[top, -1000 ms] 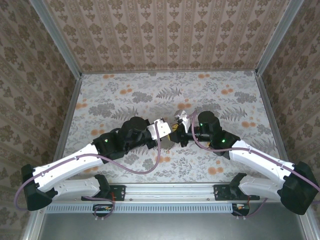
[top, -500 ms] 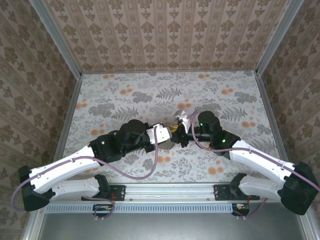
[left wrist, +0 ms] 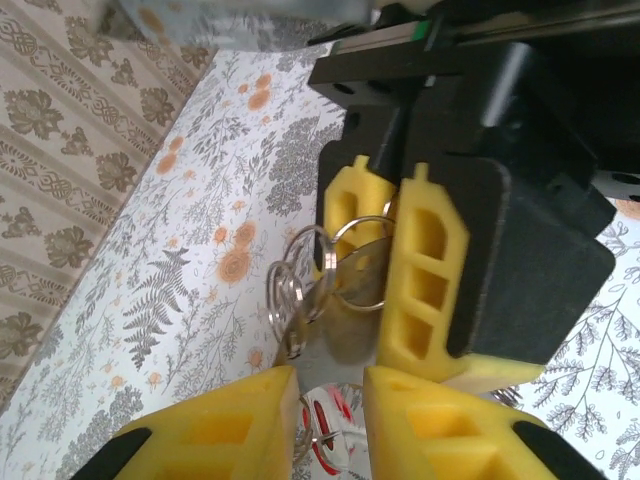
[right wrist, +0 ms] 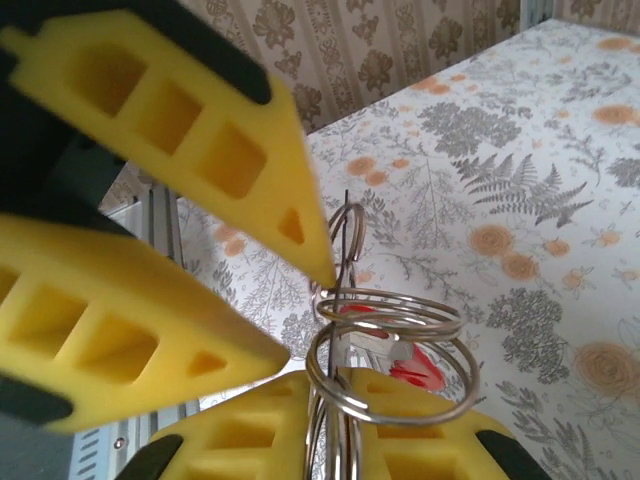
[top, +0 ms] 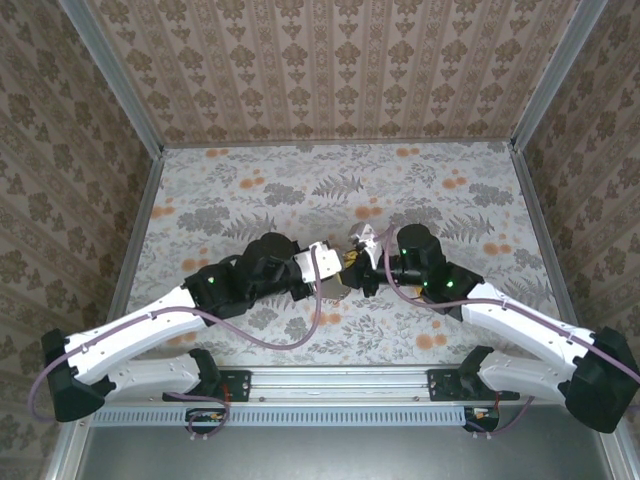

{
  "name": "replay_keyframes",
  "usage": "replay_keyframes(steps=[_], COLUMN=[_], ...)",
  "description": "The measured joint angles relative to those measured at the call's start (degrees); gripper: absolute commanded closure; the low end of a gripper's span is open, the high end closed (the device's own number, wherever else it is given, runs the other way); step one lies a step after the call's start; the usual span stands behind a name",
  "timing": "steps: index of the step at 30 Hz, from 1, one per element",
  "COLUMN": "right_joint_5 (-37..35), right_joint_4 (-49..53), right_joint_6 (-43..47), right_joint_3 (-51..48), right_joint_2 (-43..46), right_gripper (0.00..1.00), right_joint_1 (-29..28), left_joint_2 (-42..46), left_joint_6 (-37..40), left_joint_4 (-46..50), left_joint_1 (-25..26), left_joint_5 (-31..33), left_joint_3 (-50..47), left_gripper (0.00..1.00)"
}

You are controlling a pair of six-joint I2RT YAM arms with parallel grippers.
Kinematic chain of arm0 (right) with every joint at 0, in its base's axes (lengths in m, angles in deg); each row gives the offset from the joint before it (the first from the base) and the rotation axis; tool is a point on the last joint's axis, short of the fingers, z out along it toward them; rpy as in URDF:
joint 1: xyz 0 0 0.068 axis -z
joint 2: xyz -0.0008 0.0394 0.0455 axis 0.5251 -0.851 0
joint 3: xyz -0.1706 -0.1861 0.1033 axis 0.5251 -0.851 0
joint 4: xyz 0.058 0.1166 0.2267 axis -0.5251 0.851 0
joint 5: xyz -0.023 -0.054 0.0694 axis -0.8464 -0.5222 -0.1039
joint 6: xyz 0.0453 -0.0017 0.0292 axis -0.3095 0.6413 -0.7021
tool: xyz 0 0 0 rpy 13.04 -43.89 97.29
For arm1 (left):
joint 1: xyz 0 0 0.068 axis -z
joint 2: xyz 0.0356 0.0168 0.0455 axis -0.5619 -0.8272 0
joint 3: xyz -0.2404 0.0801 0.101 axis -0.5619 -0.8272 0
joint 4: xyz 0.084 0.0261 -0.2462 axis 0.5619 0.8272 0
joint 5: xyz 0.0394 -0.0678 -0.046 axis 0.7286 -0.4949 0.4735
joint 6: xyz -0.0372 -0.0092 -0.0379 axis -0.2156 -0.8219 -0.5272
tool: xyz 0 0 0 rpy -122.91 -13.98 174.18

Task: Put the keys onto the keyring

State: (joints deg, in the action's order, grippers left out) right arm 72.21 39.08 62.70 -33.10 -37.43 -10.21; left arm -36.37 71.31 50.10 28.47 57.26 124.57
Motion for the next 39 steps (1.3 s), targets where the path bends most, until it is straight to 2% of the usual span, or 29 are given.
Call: replay_keyframes(steps=[8,12,19,32,39], right_joint_5=[-9.66,-16.28,-22.32,-24.76,-25.51], right_joint_4=[-5.51,-7.65,-9.64,-9.79,-9.62], right_joint_6=[5.7,9.88,14.08,16.35,16.5], right_joint_3=[-6.49,-7.98,-8.0,-8.0,-8.0], right_joint_2=[7.04,8.2,7.56,6.67,6.6], right_gripper=[1.0,1.0,1.0,1.0,1.0], right_joint_1=[-3.65,-6.69,-8.96,-10.12,-10.12], left_joint_2=[3.26,4.59,3.74,-2.86,-5.18], left_joint_6=[-5.31,-7.5,-9.44,-10.29,-10.43], left_joint_4=[0.46,0.72,0.61,0.57,0.55], left_joint_1=[-3.89,-4.04,-3.3,-3.02,-2.99], left_joint_5=[-6.21,-8.9,-12.68,-14.58,-14.1], left_joint_3=[0.72,1.75,2.82,5.31,6.88], left_gripper=[0.77,0.76,0.73,0.73,0.82])
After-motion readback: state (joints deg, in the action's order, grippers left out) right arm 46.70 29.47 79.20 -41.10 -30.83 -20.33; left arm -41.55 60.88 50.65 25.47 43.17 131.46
